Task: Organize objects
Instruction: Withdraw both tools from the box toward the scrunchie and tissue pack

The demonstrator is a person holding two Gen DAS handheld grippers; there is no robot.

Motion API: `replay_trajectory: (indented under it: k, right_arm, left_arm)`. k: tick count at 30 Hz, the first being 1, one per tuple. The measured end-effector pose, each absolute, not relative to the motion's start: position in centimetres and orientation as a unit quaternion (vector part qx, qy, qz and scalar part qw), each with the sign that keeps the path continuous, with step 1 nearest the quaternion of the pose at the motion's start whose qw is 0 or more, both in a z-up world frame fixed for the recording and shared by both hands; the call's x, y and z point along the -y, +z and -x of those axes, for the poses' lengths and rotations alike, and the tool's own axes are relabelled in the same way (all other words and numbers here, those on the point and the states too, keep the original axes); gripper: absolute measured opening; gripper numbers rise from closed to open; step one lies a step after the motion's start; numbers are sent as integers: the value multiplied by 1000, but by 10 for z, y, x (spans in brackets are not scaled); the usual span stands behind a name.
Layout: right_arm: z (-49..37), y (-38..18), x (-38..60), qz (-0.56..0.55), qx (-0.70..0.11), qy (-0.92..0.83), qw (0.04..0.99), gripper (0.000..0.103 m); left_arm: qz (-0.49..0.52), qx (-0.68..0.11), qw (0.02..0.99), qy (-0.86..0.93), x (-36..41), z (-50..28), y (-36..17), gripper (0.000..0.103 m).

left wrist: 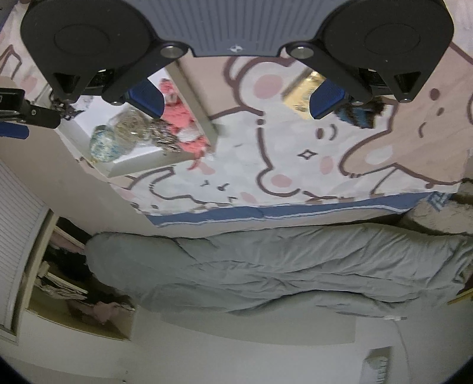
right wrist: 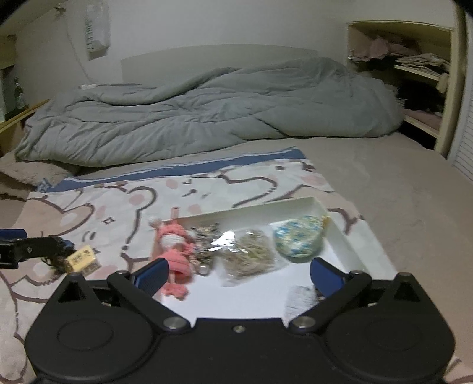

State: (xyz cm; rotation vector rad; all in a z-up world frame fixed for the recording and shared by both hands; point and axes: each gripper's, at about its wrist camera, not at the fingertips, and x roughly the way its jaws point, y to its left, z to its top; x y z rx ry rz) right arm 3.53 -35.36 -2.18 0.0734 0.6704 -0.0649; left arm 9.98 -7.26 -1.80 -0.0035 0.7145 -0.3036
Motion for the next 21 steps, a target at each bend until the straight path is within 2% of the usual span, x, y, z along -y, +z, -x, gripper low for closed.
replay_trajectory:
  k: [12,21]
  right_arm:
    - [-61,-19,294,-20,-325,46,944,103]
    - [-85,-19,256,-26,-323,108,940,103]
  left_arm:
    - [16,-347,933,-93,5,-112,-18,102]
    - [19,-354,932,-75,-22,-120,-25,97]
